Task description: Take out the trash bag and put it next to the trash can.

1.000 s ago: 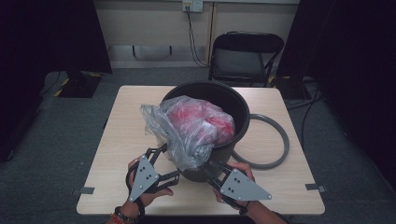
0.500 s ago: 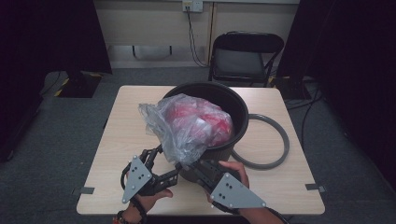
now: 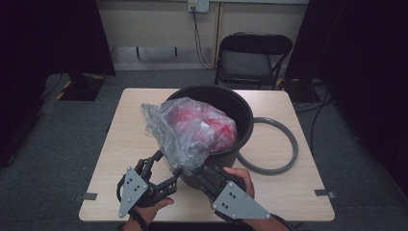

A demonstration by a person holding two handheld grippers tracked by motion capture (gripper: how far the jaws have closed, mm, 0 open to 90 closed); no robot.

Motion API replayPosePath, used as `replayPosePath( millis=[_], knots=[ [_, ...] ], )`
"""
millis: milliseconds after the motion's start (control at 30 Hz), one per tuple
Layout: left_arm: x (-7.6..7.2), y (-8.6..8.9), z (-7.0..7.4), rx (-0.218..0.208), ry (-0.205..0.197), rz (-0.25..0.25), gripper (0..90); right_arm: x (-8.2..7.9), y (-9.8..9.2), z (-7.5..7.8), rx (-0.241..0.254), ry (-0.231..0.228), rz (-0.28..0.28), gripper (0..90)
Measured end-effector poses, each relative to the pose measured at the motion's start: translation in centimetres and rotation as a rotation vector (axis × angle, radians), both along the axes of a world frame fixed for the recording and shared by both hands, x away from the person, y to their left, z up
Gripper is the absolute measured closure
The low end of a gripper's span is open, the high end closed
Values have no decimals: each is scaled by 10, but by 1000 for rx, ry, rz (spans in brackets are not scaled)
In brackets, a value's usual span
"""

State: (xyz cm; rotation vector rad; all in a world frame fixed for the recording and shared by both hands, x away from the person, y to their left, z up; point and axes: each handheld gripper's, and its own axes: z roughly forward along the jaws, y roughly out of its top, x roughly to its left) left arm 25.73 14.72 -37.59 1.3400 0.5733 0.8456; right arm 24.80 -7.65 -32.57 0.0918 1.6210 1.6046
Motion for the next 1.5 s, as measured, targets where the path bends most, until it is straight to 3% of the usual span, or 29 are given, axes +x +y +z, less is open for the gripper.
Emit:
replayPosePath(
  millis=[200,333,467,600,767,900,1133,1267,1433,1500],
  knots=[
    [-2,1,1,31,-36,6,546,-1,4,0,-13,10,26,890],
    [-7,-1,5,37,-85,10,426,-1,7,0,-27,15,44,890],
    [-9,-4,13,53,-116,-10,395,-3,10,4,-26,15,63,891],
    [-7,-7,20,47,-137,-2,379,-8,13,7,-38,4,83,891],
    [0,-11,25,44,-154,3,377,-10,14,8,-28,24,108,892],
    [3,-12,28,39,-186,32,532,-9,12,7,-20,34,107,891],
    [5,-12,38,37,-278,64,829,-11,13,7,-8,47,105,888],
    [4,-11,44,38,-301,64,885,-11,11,5,-6,47,97,870],
    [4,-5,51,20,-315,81,897,-11,9,-1,-5,55,75,723],
    [3,-4,53,34,-322,84,899,-12,8,-4,-16,50,71,725]
  ],
)
